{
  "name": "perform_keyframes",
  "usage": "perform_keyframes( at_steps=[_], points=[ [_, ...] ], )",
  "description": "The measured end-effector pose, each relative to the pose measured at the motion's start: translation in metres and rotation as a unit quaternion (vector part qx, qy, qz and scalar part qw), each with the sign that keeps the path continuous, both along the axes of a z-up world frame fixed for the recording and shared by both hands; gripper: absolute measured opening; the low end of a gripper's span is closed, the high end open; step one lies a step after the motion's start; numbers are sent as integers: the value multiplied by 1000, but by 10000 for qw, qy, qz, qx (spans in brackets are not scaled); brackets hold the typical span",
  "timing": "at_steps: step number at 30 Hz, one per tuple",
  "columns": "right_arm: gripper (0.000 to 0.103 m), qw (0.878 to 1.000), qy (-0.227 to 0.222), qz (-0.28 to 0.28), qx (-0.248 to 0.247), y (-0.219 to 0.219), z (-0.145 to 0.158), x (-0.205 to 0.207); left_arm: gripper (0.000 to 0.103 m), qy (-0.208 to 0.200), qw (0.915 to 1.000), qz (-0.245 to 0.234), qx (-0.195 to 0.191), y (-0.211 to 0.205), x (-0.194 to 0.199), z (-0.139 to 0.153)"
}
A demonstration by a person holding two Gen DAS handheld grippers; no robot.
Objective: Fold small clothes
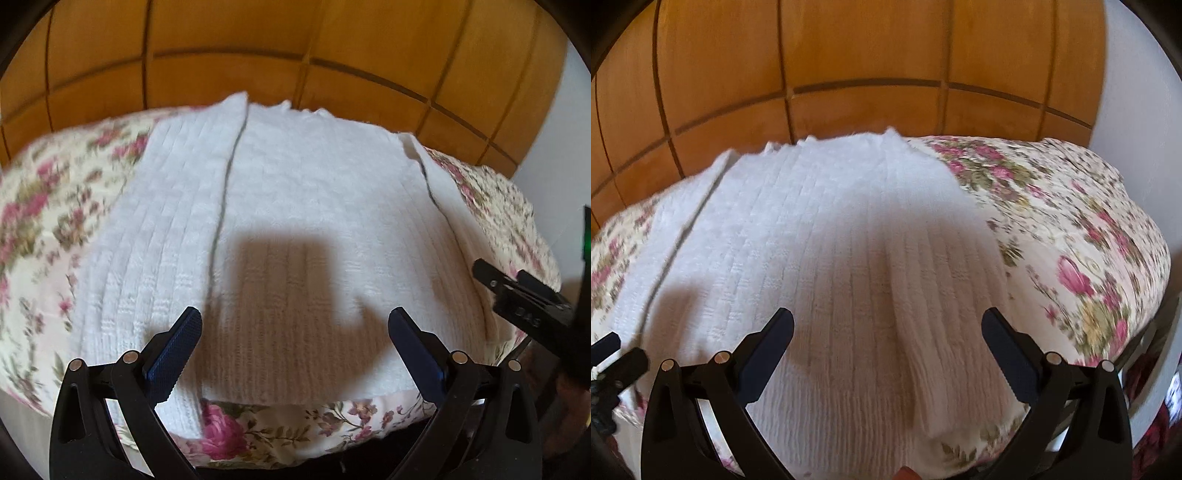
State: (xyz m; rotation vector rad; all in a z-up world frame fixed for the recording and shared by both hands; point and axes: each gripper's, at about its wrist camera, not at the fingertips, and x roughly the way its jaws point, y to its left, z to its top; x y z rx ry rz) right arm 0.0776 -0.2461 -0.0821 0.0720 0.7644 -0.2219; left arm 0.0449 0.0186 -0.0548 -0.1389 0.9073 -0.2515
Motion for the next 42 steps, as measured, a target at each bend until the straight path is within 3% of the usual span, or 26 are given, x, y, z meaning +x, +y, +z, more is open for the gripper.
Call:
perform_keyframes(
  at_steps=[3,8,15,19,21,24,26,28,29,36,41,42],
  points=[
    [101,9998,-15,-44,-202,-1,-5,22,100,76,9994,256,202,11,8,-9],
    [101,9992,-68,-99,-387,-4,-11,60,100,-169,9950,383,905,26,12,-16],
    [101,9968,1,-131,-792,-5,-27,104,96,-353,9914,405,1192,46,13,-30],
    [101,9964,180,-170,-808,-5,-40,116,74,-538,9874,226,1468,47,11,-33],
    [101,9964,193,-172,-811,-6,-44,118,44,-586,9886,143,1379,51,12,-31],
    [101,9966,161,-166,-794,-6,-46,116,18,-565,9941,-37,924,64,17,-21],
    [101,9969,167,-159,-747,-7,-47,115,7,-570,9960,-67,679,75,24,-8],
    [101,9976,152,-162,-657,-10,-48,114,5,-655,9964,-71,525,87,32,7],
    [101,9979,149,-165,-614,-11,-49,114,0,-724,9960,-37,520,93,34,13],
    [101,9982,153,-171,-551,-11,-49,114,0,-852,9938,697,182,160,74,47],
    [101,9986,144,-170,-486,-12,-49,114,1,-508,9985,161,-152,144,71,40],
    [101,9985,142,-173,-491,-12,-50,114,18,-365,9992,-21,-185,135,69,34]
  ],
)
